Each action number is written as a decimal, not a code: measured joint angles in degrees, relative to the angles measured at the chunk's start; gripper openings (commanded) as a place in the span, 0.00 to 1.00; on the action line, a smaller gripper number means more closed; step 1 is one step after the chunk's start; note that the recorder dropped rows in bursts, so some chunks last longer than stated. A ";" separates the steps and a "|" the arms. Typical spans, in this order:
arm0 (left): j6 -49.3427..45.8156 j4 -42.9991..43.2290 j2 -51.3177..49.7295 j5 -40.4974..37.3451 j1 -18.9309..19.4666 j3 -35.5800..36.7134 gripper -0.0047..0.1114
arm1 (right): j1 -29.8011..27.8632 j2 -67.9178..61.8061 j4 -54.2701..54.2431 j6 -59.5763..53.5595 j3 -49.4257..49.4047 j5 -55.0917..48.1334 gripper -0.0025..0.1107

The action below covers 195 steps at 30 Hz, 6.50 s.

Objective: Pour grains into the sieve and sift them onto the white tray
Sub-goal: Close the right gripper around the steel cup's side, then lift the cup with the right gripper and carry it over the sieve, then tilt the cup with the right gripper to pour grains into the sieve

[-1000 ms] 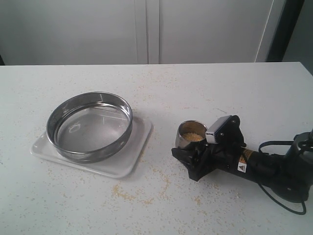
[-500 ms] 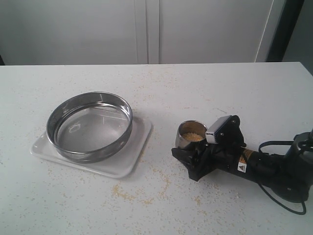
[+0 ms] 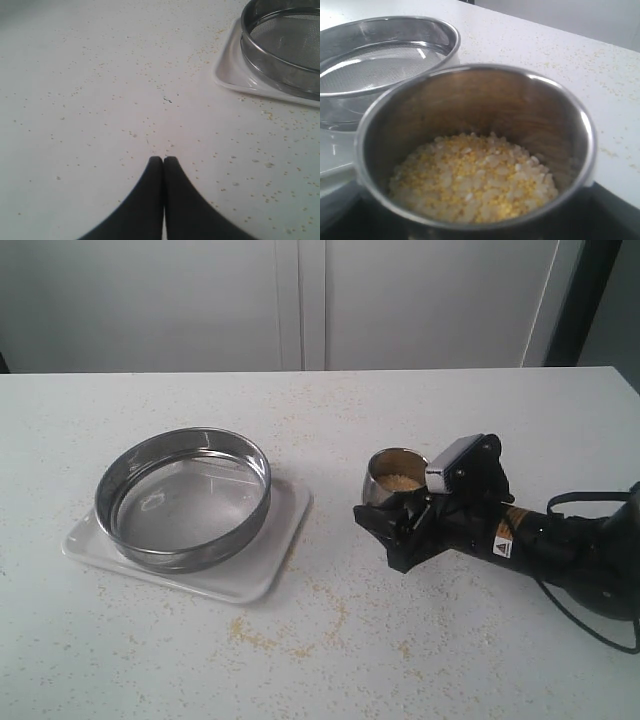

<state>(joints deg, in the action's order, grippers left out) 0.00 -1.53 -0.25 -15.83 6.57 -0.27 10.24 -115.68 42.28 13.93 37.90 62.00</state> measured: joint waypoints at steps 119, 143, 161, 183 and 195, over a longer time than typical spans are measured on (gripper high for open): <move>0.00 0.00 0.00 0.00 0.00 0.00 0.04 | 38.29 -5.34 11.76 -10.45 57.41 -99.39 0.02; 0.00 0.00 0.00 0.00 0.00 0.00 0.04 | 38.97 -8.75 20.92 -7.01 57.47 -97.67 0.02; 0.00 0.00 0.00 0.00 0.00 0.00 0.04 | 39.47 -11.10 26.68 -6.05 61.38 -97.57 0.02; 0.00 0.00 0.00 0.00 0.00 0.00 0.04 | 39.74 -13.12 31.31 -6.05 61.38 -98.30 0.02; 0.00 0.00 0.00 0.00 0.00 0.00 0.04 | 40.76 -13.26 32.95 -6.14 61.38 -98.87 0.02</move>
<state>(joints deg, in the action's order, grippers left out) 0.00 -1.53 -0.25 -15.83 6.57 -0.27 51.00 -128.94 75.22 7.79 99.28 -36.87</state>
